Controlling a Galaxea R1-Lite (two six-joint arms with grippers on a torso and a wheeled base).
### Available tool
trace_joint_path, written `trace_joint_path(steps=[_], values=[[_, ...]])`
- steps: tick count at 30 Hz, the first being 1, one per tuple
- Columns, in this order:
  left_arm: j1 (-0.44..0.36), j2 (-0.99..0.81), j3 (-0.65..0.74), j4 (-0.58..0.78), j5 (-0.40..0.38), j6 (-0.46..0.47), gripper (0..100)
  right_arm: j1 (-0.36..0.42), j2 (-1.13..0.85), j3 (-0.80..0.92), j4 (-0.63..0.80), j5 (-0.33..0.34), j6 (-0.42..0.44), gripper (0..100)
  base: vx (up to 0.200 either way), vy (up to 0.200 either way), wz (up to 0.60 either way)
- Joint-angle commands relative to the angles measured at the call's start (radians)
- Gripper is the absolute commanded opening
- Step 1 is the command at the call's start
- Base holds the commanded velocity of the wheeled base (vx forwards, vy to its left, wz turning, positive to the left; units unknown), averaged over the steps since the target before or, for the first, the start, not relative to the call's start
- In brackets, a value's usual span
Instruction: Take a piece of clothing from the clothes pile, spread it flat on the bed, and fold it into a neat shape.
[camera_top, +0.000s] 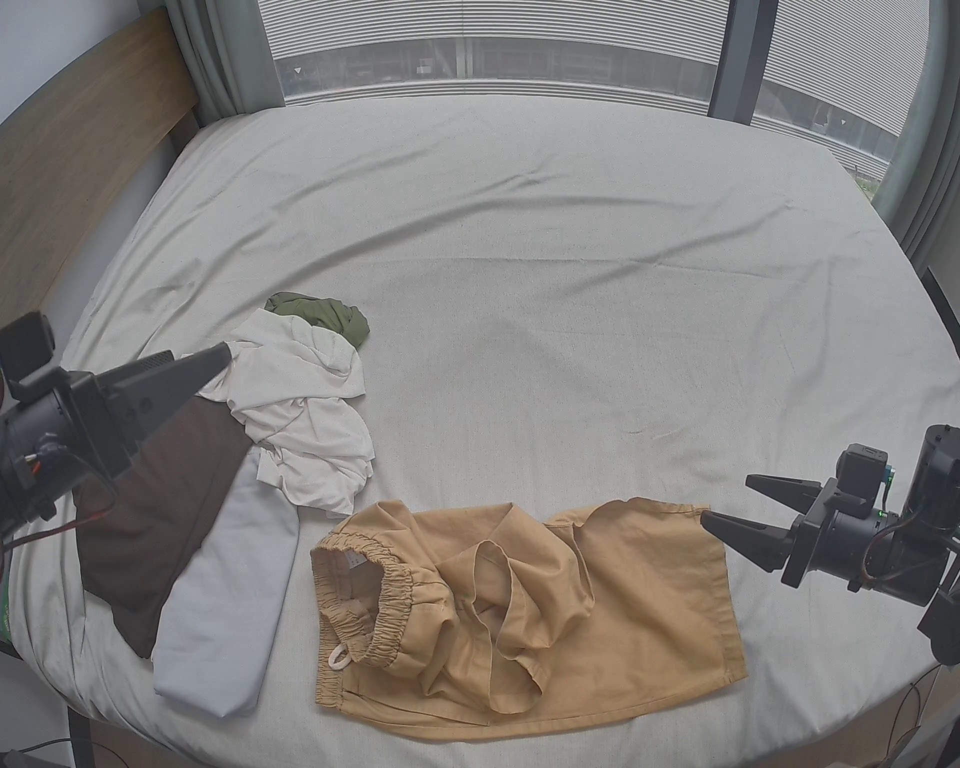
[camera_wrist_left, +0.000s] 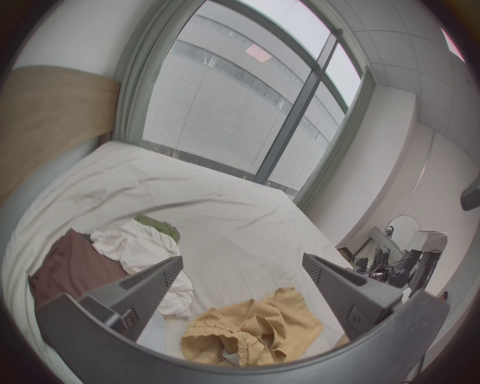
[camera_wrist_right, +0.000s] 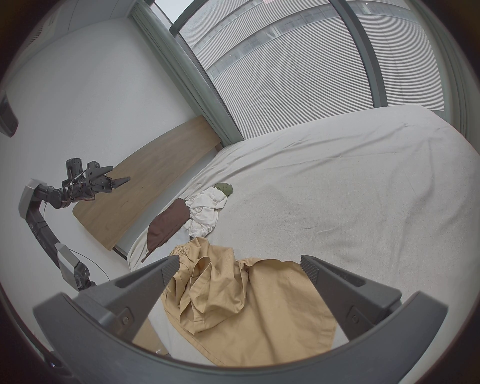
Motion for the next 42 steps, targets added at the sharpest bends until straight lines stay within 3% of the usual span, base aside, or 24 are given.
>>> trace_joint_path(steps=[1, 23, 42], values=[[-0.013, 0.033, 0.015, 0.000, -0.001, -0.012, 100, -0.001, 0.013, -0.001, -0.001, -0.001, 0.000, 100, 0.000, 0.000, 0.00], [-0.137, 0.166, 0.135, -0.002, -0.001, -0.027, 100, 0.003, 0.070, -0.004, -0.019, -0.001, 0.003, 100, 0.000, 0.000, 0.00], [-0.172, 0.316, 0.164, -0.005, -0.001, -0.033, 100, 0.000, 0.080, -0.009, -0.019, -0.001, 0.003, 100, 0.000, 0.000, 0.00]])
